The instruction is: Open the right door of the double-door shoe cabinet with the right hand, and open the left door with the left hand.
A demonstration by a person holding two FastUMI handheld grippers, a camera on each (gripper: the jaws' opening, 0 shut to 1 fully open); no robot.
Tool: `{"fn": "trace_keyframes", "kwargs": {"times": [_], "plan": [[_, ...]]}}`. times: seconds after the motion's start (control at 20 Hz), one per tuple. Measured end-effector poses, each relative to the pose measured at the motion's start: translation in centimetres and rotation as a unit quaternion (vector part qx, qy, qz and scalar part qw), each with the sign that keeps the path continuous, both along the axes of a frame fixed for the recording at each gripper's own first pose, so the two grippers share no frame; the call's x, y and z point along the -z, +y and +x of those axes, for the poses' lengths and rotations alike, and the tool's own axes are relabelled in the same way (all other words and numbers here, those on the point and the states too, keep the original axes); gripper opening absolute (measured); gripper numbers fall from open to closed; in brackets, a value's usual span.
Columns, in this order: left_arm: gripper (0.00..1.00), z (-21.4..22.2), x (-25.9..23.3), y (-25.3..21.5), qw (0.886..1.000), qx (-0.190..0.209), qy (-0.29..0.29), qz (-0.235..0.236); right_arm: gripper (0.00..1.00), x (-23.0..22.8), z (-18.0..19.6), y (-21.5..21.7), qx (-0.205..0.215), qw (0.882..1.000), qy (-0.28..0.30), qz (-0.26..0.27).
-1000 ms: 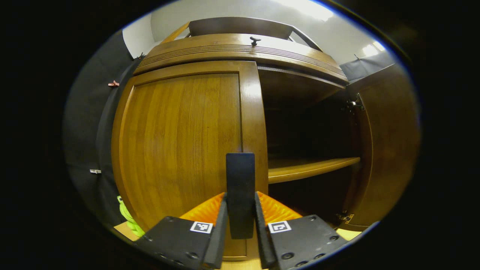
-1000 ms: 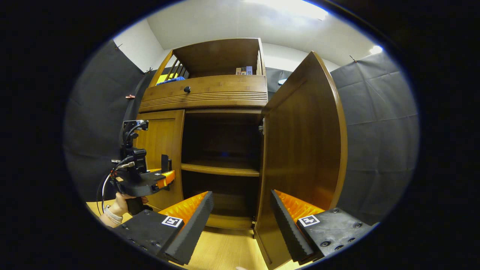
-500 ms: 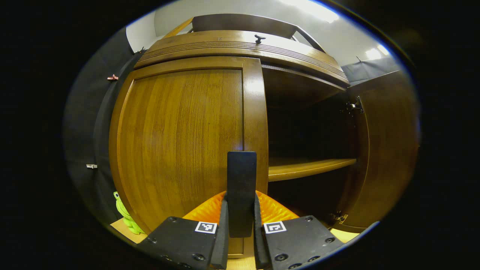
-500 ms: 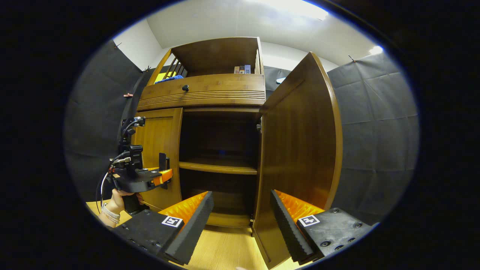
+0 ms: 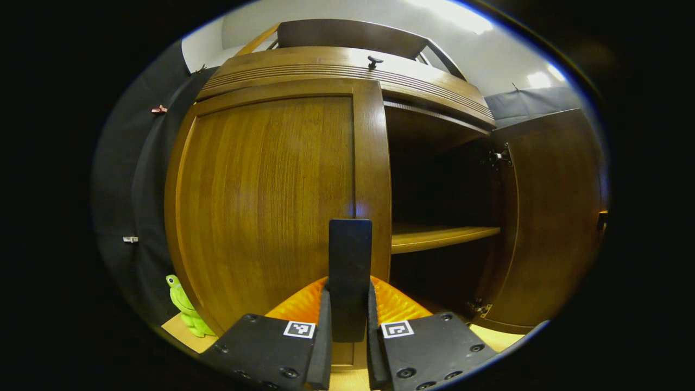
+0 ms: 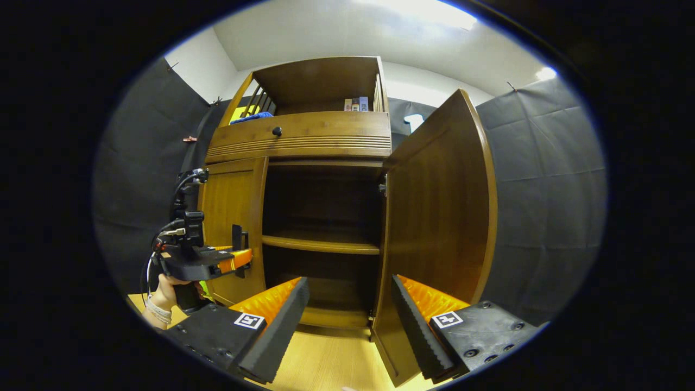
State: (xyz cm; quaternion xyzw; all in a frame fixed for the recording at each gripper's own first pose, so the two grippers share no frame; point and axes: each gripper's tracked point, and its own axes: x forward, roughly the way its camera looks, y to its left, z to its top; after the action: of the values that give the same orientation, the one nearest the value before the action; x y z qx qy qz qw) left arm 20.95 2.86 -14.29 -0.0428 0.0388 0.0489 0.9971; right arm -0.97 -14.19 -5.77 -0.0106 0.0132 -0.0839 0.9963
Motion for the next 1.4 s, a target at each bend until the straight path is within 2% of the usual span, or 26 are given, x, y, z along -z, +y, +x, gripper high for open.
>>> {"fn": "trace_keyframes", "kwargs": {"times": [0.3, 0.85, 1.15, 1.4], "plan": [[0.3, -3.0, -0.2, -0.1, 1.0, 0.014, 0.006, -0.004, 0.96, -0.4, -0.2, 1.7, -0.012, 1.0, 0.001, -0.002], [0.3, -9.2, -0.6, 1.1, 1.0, 0.01, 0.015, -0.014, 0.96, -1.4, -0.8, 5.2, -0.038, 0.999, -0.003, 0.003], [0.3, -13.6, -0.8, 3.2, 1.0, -0.005, 0.019, -0.019, 0.96, -1.5, 0.7, 8.3, -0.067, 0.997, -0.009, 0.02], [0.29, -17.0, -0.9, 5.7, 0.999, -0.035, 0.022, -0.014, 0.95, -1.2, 1.5, 12.2, -0.108, 0.994, 0.004, 0.022]]}}
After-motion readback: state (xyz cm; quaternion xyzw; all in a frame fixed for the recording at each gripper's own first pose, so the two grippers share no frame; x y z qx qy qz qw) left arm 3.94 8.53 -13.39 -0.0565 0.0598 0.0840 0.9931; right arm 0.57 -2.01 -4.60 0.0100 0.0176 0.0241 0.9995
